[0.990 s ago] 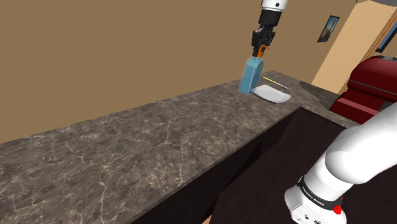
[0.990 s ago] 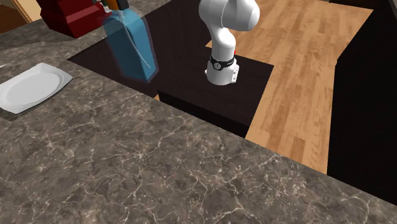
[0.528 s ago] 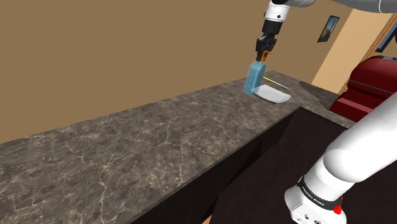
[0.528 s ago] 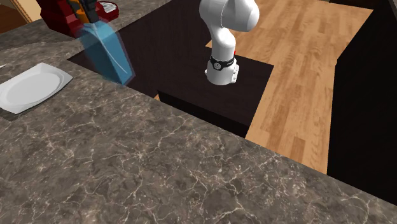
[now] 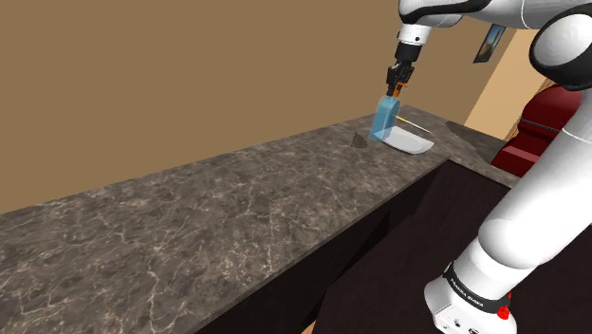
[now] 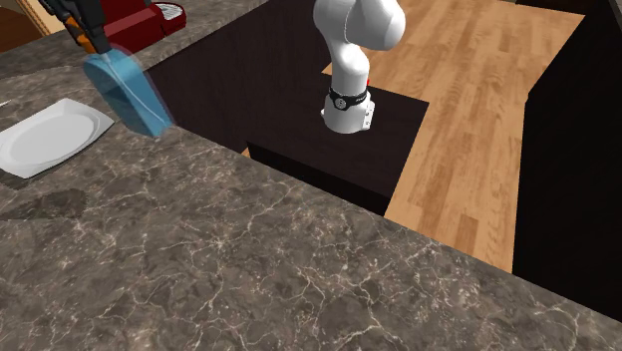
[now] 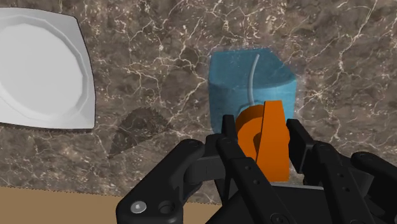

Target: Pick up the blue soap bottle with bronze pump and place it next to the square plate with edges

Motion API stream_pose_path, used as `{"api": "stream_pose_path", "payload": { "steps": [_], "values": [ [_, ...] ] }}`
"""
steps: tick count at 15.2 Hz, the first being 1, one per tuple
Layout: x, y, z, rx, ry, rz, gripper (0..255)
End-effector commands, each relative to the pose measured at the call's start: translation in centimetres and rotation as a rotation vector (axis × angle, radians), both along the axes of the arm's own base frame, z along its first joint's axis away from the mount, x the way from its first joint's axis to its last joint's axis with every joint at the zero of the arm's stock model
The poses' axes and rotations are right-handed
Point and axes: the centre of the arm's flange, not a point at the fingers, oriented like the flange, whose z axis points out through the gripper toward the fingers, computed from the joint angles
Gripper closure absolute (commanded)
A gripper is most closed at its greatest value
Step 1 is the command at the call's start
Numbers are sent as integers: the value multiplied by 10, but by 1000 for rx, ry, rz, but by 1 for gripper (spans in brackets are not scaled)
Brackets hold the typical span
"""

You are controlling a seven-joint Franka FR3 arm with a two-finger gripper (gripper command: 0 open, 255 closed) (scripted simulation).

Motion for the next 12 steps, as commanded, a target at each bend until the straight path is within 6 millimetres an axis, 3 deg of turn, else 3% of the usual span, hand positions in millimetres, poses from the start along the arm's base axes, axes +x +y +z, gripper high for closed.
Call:
{"api": "stream_pose_path", "payload": {
  "steps": [1, 12],
  "values": [
    [7, -23, -9, -1, -1, 1, 255],
    [41, -154, -61, -1, -1, 1, 255]
  ]
}}
